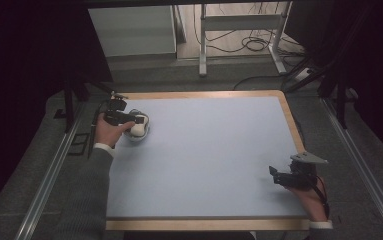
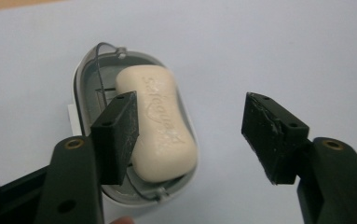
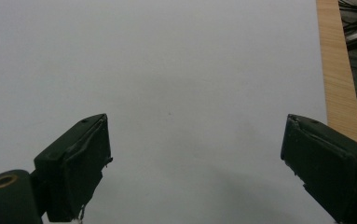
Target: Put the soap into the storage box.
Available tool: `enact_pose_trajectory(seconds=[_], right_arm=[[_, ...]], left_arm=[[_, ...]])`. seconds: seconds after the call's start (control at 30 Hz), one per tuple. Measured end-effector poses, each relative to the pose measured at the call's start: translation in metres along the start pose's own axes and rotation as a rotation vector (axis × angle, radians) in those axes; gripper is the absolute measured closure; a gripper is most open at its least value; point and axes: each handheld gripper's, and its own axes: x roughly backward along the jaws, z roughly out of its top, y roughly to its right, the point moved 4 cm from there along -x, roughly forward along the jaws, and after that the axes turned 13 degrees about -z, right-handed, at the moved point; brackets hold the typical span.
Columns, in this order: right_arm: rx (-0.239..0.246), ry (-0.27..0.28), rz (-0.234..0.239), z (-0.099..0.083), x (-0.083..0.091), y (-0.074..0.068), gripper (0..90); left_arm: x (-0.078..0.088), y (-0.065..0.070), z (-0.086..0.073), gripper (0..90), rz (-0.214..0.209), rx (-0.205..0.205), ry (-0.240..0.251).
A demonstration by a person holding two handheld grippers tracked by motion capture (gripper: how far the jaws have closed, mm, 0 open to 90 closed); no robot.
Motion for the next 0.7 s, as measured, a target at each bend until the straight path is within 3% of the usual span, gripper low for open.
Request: enact_pose_trajectory(seconds=[0.17, 0.27, 0.57, 0.7], right_arm=[[-0.001, 0.004, 0.001, 0.000, 0.002, -0.001, 8.2], [-0.002, 0.006, 0.001, 0.000, 0.003, -0.001, 8.2], [0.002, 0.002, 0.002, 0.000, 0.001, -0.004, 8.2], [0.008, 0.005, 0.007, 0.000, 0.001, -0.005, 8.2]], left_arm=[[0.007, 0.022, -0.009, 34.5, -0.052, -0.072, 0.014], [0.008, 0.031, -0.017, 33.8, -0.082, -0.090, 0.014], [0.010, 0.058, -0.048, 32.4, -0.121, -0.178, 0.013], [0.006, 0.066, -0.066, 31.9, -0.135, -0.197, 0.013]])
